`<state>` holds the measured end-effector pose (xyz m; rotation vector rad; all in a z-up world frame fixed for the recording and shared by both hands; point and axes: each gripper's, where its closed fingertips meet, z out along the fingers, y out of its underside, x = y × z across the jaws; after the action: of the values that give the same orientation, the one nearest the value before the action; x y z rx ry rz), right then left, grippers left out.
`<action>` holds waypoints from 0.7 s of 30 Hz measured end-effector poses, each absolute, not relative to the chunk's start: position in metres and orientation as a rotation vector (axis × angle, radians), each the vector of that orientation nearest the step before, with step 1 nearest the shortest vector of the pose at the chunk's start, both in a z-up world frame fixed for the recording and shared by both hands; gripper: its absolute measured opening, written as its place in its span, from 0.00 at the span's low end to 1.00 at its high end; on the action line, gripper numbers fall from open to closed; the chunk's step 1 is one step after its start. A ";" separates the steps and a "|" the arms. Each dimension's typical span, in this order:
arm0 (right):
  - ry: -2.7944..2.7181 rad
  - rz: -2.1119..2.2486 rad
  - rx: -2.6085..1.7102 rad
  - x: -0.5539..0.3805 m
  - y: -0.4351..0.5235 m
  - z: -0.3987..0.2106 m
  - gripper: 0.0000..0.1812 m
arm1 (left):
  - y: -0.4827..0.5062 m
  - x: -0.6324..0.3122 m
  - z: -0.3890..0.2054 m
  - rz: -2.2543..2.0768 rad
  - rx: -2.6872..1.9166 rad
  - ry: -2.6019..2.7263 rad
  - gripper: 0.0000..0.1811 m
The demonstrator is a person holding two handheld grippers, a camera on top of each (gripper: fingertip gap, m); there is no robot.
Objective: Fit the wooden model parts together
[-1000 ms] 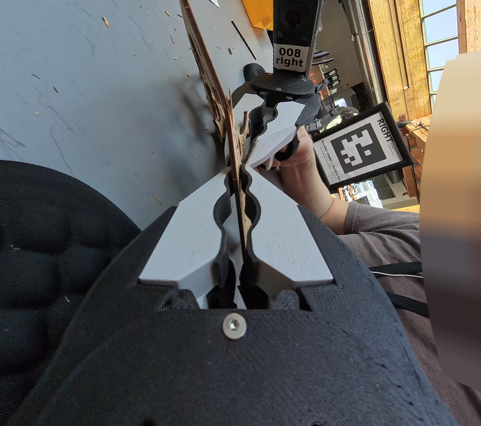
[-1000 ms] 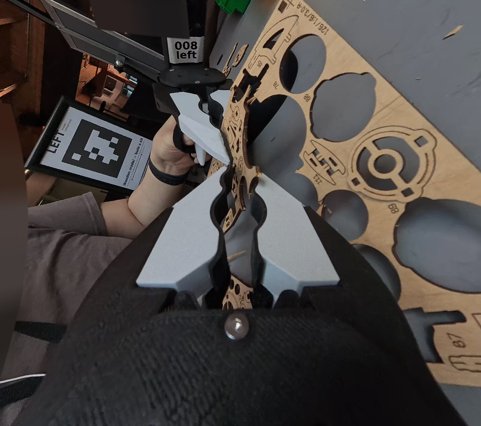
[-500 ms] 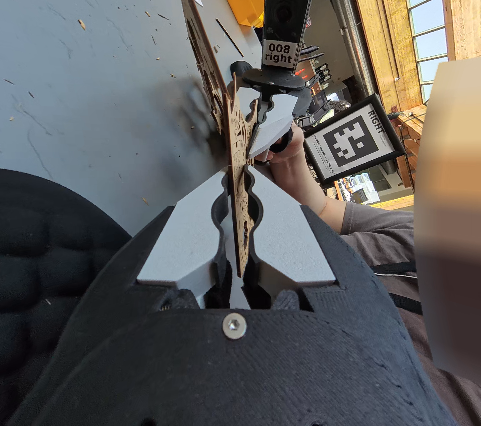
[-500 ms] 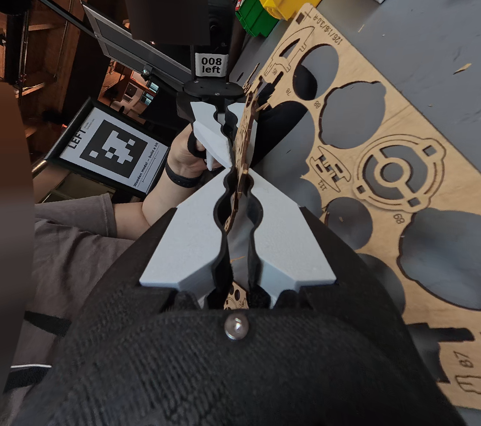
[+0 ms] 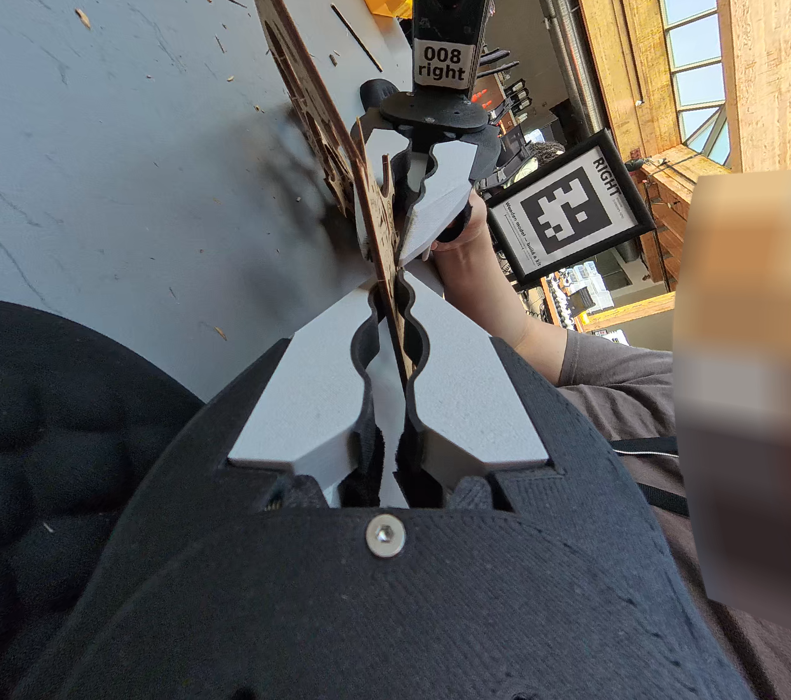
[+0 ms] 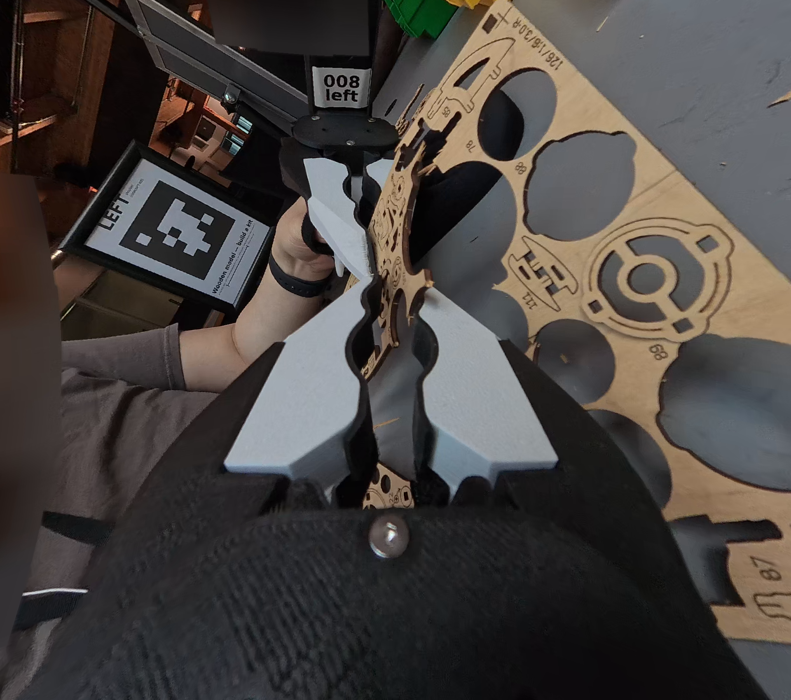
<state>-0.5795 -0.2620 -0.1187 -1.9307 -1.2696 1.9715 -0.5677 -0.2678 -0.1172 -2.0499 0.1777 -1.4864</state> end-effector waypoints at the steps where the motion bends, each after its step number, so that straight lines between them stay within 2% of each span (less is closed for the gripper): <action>1: -1.271 1.963 -1.932 -0.579 -0.262 -0.119 0.05 | -0.268 -0.568 -0.118 -1.476 -2.054 0.180 0.01; 21: -1.328 1.809 -1.983 -0.582 -0.262 -0.133 0.03 | -0.267 -0.571 -0.131 -1.353 -2.124 0.146 0.01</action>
<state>-0.5816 -0.2616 -0.1325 -1.9828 -1.3275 1.8089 -0.5711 -0.2670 -0.1314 -2.1243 0.1457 -1.3531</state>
